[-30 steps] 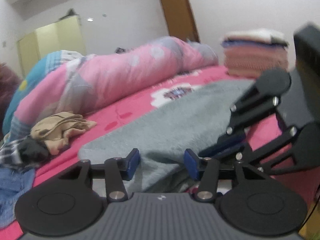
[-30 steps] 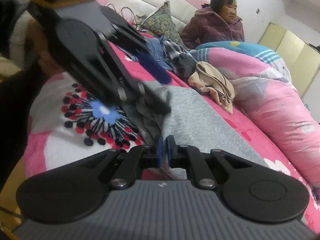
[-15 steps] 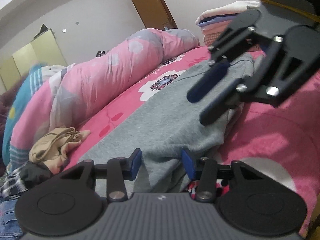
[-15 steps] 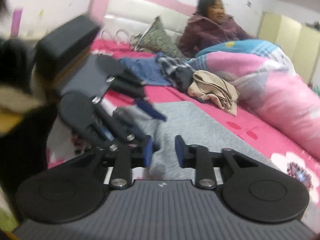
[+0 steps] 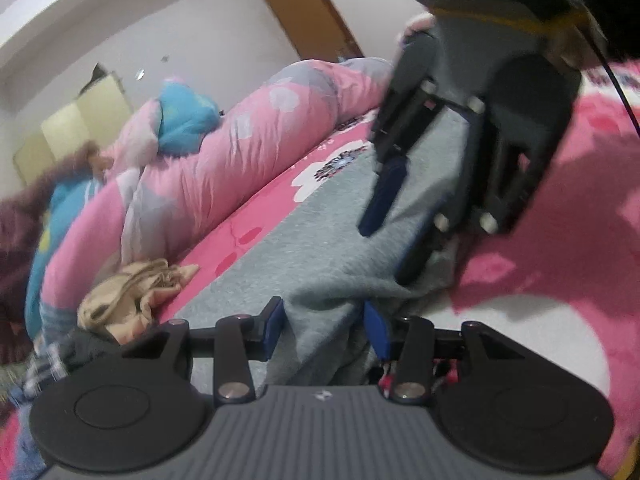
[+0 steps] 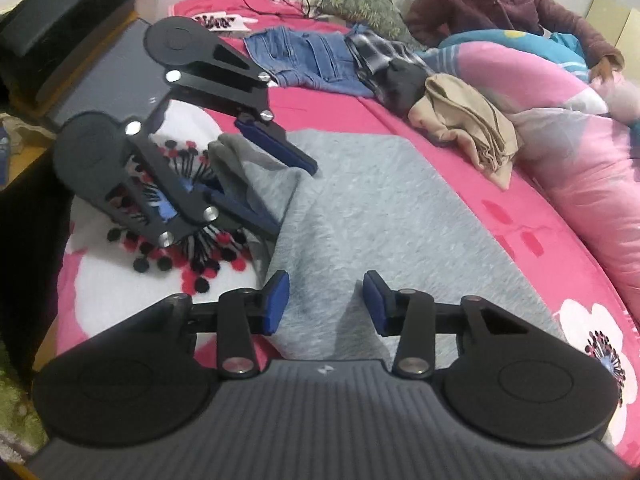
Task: Fold clothes
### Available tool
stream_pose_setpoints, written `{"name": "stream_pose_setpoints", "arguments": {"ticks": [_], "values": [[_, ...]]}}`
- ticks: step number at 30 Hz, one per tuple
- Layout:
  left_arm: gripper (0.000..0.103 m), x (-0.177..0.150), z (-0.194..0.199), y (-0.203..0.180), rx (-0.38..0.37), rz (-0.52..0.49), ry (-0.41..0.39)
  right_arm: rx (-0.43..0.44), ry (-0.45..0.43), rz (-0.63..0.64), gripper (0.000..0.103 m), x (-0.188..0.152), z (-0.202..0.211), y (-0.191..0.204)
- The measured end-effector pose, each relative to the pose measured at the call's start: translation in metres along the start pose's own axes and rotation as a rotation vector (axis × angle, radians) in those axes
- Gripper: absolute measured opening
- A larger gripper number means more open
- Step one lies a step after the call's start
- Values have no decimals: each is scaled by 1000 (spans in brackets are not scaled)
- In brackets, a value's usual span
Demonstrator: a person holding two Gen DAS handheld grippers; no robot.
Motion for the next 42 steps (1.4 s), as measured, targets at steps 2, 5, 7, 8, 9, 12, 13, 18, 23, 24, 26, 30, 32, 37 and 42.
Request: {"name": "stream_pose_setpoints", "arguments": {"ticks": [2,5,7,8,9,12,13,18,23,24,26,30,32,37,42], "values": [[34,0,-2,0,16,-4,2,-5,-7,-7,39,2,2,0],[21,3,-1,5,35,32,-15,-13,-19,-8,39,3,4,1],[15,6,1,9,49,55,-34,-18,-26,-11,40,5,4,0],[13,7,2,10,56,63,-45,-21,-31,-14,40,6,5,-2],[12,9,3,11,62,69,-56,-24,-36,-18,40,8,5,-3],[10,13,7,16,73,96,-87,-30,-41,-22,40,11,4,-5],[9,14,8,16,75,103,-95,-32,-41,-22,40,12,3,-5],[8,13,11,18,77,109,-112,-121,-23,-1,38,11,-2,-9],[8,10,13,20,77,110,-120,-186,3,5,37,0,-5,0],[8,9,13,20,78,109,-121,-193,6,15,37,-2,-5,3],[8,9,14,19,78,110,-126,-232,-10,11,34,-4,-3,5],[8,8,17,19,82,117,-138,-340,-57,-72,20,-6,0,2],[8,7,18,17,80,118,-135,-389,-50,-77,21,-11,-4,9],[8,4,24,15,77,117,-135,-434,-56,-85,35,-16,-5,21],[8,2,27,15,73,124,-142,-436,-37,-27,49,-26,-1,20]]}}
Point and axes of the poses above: each gripper's, at about its wrist camera, not at the fingertips, and z roughly against the way its jaws point, y to its left, x to its top, the point moved 7 cm from there along -z, roughly the way its jaws point, and after that the axes turned 1 degree about -z, right-handed, at the moved point
